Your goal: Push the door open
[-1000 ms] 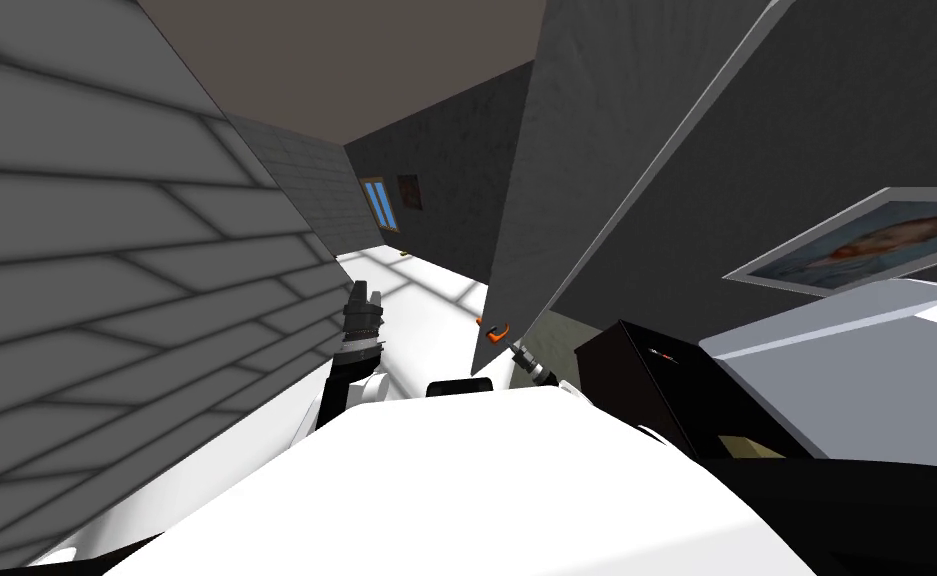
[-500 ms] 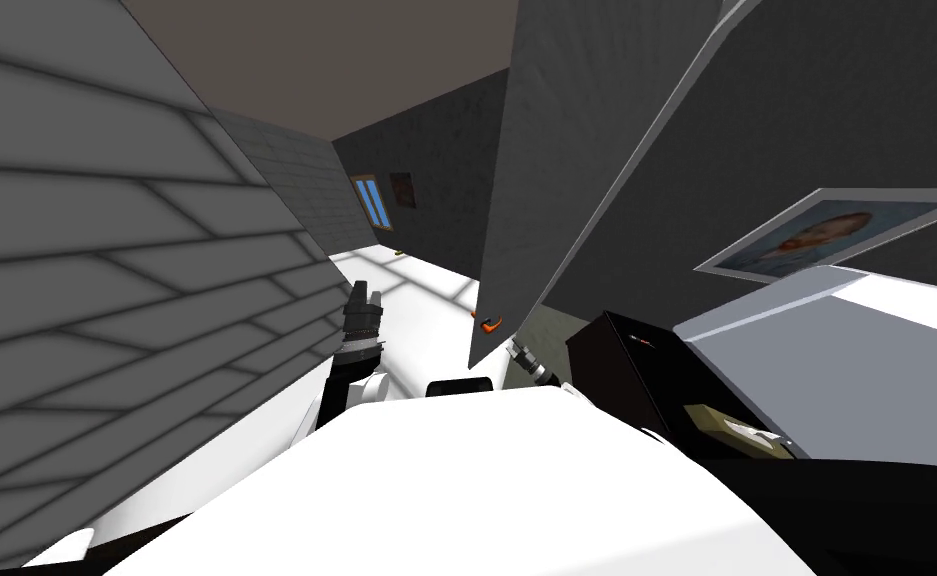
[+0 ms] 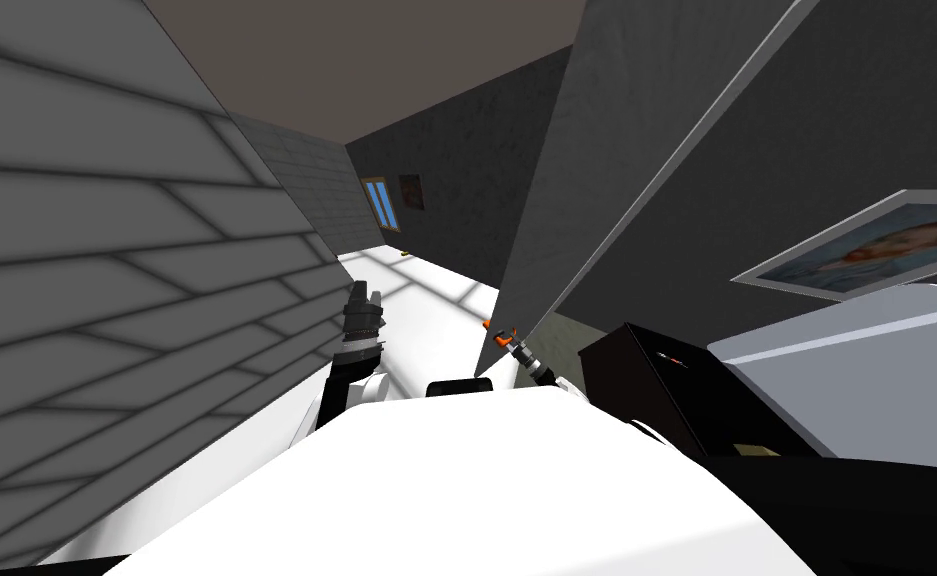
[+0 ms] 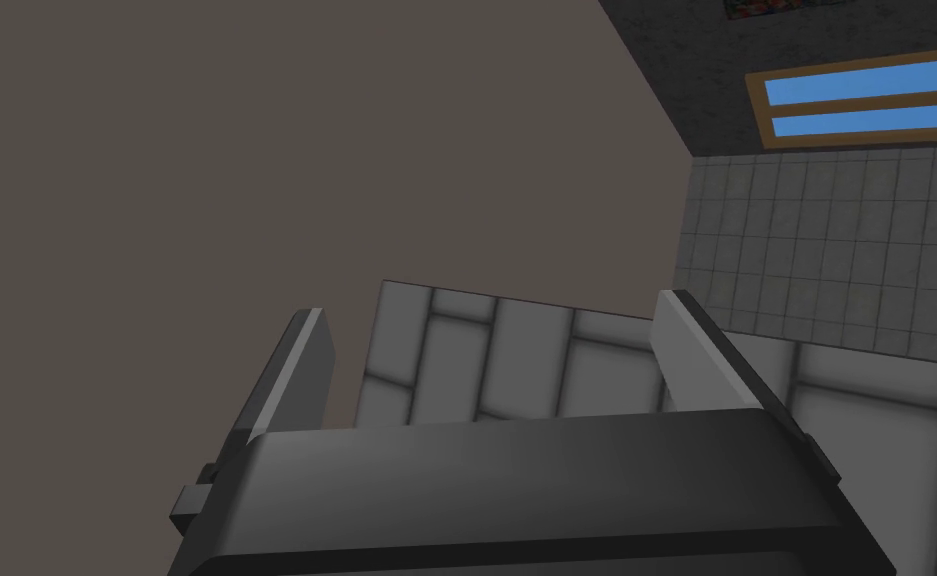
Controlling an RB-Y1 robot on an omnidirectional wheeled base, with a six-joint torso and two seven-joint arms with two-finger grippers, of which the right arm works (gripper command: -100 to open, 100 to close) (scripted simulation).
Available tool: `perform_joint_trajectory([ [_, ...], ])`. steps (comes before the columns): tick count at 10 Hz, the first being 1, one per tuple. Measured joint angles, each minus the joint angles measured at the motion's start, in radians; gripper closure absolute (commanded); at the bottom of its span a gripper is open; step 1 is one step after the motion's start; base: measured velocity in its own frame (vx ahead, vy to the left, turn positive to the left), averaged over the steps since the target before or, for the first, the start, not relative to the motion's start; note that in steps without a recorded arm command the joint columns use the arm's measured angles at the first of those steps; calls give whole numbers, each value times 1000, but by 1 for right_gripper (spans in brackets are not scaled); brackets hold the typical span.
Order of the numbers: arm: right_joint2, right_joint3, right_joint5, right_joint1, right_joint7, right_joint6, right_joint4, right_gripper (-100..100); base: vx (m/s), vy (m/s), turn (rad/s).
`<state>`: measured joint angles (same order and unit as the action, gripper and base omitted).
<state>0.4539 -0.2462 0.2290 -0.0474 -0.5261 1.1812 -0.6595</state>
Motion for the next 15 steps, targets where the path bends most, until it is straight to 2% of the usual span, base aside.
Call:
perform_joint_trajectory([
  [1, -1, 0, 0, 2, 0, -2, 1, 100, -4, -2, -13],
  [7, -1, 0, 0, 2, 0, -4, 0, 100, 0, 1, 1],
  [8, -14, 5, -4, 21, 10, 1, 34, 100, 121, 66, -7],
  [9, -19, 9, -7, 21, 16, -5, 36, 100, 82, 41, -12],
  [10, -18, 10, -8, 11, 17, -15, 18, 100, 122, 66, -27],
  [11, -25, 18, -14, 2, 23, -41, -5, 100, 146, 104, -29],
  [12, -36, 27, -21, 7, 35, -60, -6, 100, 121, 104, 1],
  [13, -46, 37, -29, 21, 47, -57, 19, 100, 163, 108, -14],
  [14, -55, 50, -38, 24, 60, -68, 21, 100, 165, 101, -24],
  [15, -67, 61, -47, 20, 73, -97, 0, 100, 91, 66, 18],
])
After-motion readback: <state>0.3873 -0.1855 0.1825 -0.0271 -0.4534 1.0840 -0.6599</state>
